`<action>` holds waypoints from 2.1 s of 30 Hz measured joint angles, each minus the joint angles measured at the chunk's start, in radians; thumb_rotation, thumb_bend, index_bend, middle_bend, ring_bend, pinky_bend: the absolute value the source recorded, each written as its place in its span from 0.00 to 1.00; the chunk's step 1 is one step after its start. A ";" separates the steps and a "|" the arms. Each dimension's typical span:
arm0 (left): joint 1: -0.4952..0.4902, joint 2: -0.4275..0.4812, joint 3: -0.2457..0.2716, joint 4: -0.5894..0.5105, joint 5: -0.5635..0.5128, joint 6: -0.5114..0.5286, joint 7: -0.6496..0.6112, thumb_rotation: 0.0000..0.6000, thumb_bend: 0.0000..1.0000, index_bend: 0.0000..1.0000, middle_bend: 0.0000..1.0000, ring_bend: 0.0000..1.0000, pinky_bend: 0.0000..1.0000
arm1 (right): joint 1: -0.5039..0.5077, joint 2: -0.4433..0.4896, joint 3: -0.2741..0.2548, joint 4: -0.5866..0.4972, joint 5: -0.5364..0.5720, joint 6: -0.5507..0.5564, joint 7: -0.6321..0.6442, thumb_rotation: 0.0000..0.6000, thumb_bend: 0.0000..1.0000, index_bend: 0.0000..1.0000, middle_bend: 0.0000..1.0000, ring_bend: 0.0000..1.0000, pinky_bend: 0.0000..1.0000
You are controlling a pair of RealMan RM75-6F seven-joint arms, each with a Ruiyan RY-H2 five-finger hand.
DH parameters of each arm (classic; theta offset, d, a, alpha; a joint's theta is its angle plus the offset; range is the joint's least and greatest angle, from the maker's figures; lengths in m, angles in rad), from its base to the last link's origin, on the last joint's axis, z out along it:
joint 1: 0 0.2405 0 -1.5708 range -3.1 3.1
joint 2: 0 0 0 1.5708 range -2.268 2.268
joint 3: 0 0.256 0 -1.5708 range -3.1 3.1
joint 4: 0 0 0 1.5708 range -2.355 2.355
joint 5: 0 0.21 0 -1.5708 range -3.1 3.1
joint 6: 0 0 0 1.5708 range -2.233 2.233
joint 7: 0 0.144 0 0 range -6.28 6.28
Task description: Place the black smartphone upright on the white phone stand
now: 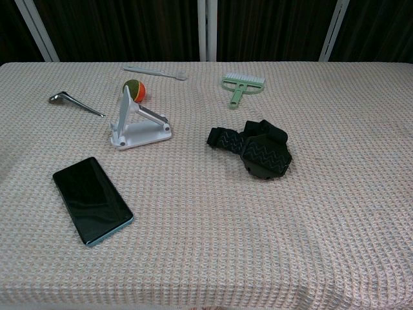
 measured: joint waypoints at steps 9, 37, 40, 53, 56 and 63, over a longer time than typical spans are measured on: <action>0.003 -0.002 0.007 -0.006 0.015 0.008 0.009 1.00 0.06 0.08 0.09 0.07 0.20 | -0.006 -0.003 -0.005 0.010 -0.005 0.009 0.012 1.00 0.18 0.00 0.00 0.00 0.00; -0.284 -0.120 0.096 -0.069 0.341 -0.373 0.143 1.00 0.07 0.08 0.09 0.09 0.22 | -0.006 0.001 0.020 0.028 -0.011 0.049 0.036 1.00 0.16 0.00 0.00 0.00 0.00; -0.310 -0.159 0.096 -0.056 0.309 -0.434 0.149 1.00 0.07 0.08 0.09 0.09 0.22 | -0.010 -0.002 0.021 0.041 -0.007 0.054 0.050 1.00 0.16 0.00 0.00 0.00 0.00; -0.414 -0.250 0.076 -0.052 0.190 -0.585 0.144 1.00 0.12 0.09 0.09 0.09 0.22 | -0.021 -0.004 0.019 0.067 -0.005 0.064 0.079 1.00 0.16 0.00 0.00 0.00 0.00; -0.438 -0.256 0.064 -0.064 0.150 -0.623 0.165 1.00 0.12 0.09 0.09 0.09 0.22 | -0.022 -0.003 0.019 0.069 -0.001 0.062 0.081 1.00 0.16 0.00 0.00 0.00 0.00; -0.471 -0.276 0.057 -0.053 0.092 -0.666 0.221 1.00 0.12 0.10 0.09 0.09 0.22 | -0.026 -0.003 0.027 0.072 0.015 0.063 0.076 1.00 0.16 0.00 0.00 0.00 0.00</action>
